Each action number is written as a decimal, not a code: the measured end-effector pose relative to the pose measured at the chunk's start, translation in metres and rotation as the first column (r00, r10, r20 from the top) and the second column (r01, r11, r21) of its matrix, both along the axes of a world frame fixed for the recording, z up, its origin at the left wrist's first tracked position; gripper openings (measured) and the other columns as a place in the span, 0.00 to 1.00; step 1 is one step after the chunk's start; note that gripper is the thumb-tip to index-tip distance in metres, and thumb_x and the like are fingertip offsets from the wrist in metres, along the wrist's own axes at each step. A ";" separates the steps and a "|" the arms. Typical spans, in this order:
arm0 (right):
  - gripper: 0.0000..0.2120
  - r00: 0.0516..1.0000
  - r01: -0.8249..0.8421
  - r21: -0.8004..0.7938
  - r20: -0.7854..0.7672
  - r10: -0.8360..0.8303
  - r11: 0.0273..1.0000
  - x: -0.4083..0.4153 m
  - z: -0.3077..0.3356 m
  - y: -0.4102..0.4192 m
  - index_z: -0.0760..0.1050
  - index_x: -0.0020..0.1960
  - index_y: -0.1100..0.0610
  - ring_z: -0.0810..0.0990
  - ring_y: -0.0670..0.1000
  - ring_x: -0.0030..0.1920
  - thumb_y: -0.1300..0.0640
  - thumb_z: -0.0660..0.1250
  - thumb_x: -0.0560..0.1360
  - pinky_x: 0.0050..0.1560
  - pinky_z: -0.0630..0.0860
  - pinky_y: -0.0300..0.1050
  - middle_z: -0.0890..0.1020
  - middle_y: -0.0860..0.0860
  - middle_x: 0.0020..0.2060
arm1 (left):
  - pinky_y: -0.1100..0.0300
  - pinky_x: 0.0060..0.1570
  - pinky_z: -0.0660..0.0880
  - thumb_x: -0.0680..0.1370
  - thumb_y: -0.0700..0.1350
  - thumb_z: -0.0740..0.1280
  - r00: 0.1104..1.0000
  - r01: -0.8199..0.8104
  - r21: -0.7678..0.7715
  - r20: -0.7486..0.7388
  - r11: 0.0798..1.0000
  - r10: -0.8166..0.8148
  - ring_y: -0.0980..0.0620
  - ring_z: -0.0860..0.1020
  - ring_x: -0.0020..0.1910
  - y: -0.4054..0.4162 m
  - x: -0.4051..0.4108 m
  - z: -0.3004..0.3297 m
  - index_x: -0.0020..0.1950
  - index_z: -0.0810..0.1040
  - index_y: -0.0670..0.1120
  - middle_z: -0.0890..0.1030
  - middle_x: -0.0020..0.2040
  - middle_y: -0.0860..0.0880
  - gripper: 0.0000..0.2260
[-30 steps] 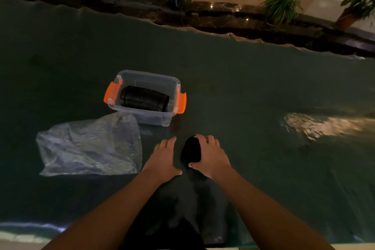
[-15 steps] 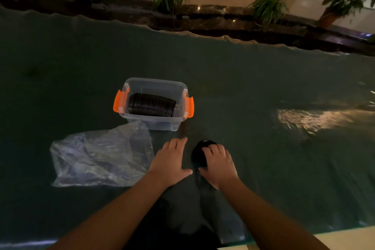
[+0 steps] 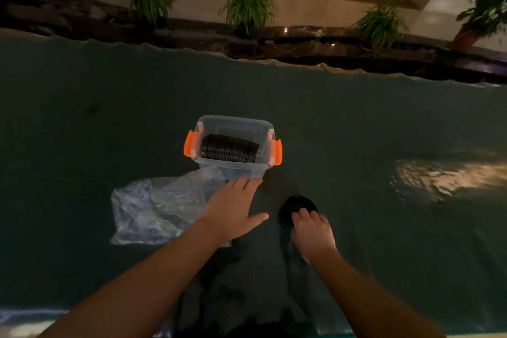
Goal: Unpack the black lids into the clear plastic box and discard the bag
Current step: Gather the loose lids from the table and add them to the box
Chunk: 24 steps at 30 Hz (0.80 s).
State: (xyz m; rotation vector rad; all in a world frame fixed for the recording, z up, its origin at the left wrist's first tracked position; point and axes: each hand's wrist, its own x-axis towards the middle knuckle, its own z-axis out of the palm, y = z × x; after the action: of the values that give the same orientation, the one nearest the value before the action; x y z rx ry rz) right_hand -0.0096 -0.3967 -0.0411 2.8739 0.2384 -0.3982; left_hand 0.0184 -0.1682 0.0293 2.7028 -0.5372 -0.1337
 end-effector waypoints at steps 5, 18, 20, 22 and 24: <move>0.15 0.997 0.013 0.033 0.079 -0.016 0.999 -0.002 0.011 0.000 0.77 0.62 0.54 0.81 0.56 0.52 0.53 0.60 0.78 0.55 0.73 0.51 0.81 0.52 0.54 | 0.51 0.60 0.75 0.76 0.64 0.65 0.994 -0.049 -0.049 0.094 0.998 0.054 0.49 0.76 0.62 0.024 0.024 0.028 0.72 0.67 0.52 0.77 0.64 0.50 0.29; 0.09 0.768 0.153 0.535 0.464 -0.440 0.831 0.018 0.096 0.064 0.77 0.39 0.56 0.76 0.57 0.25 0.55 0.76 0.63 0.29 0.61 0.39 0.79 0.50 0.32 | 0.48 0.61 0.74 0.75 0.59 0.69 0.983 0.181 0.183 0.001 0.966 -0.185 0.49 0.73 0.61 0.038 0.160 0.026 0.64 0.75 0.52 0.78 0.60 0.51 0.21; 0.07 0.727 0.156 0.585 0.478 -0.494 0.796 0.028 0.107 0.076 0.77 0.40 0.54 0.72 0.55 0.25 0.52 0.70 0.66 0.26 0.58 0.38 0.78 0.49 0.34 | 0.48 0.63 0.74 0.74 0.60 0.70 0.972 0.234 0.190 -0.011 0.954 -0.236 0.49 0.73 0.62 0.031 0.172 0.020 0.67 0.74 0.53 0.78 0.63 0.51 0.23; 0.08 0.698 0.156 0.629 0.475 -0.536 0.761 0.041 0.116 0.090 0.76 0.39 0.53 0.66 0.51 0.26 0.49 0.67 0.67 0.25 0.55 0.36 0.77 0.47 0.34 | 0.47 0.63 0.73 0.72 0.62 0.71 0.957 0.290 0.189 -0.059 0.938 -0.284 0.48 0.73 0.64 0.025 0.184 0.012 0.69 0.73 0.53 0.77 0.65 0.51 0.28; 0.08 0.706 0.161 0.679 0.428 -0.565 0.716 0.051 0.124 0.101 0.74 0.38 0.52 0.66 0.49 0.26 0.47 0.65 0.68 0.25 0.55 0.36 0.74 0.46 0.32 | 0.47 0.63 0.73 0.69 0.63 0.74 0.939 0.340 0.189 -0.117 0.921 -0.323 0.47 0.73 0.65 0.018 0.191 0.005 0.71 0.72 0.52 0.76 0.67 0.51 0.34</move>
State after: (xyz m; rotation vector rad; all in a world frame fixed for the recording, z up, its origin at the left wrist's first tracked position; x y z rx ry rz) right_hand 0.0411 -0.2956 0.0828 3.4584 -0.4693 0.7257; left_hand 0.2090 -0.1500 0.0346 2.7628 -1.0050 -0.4135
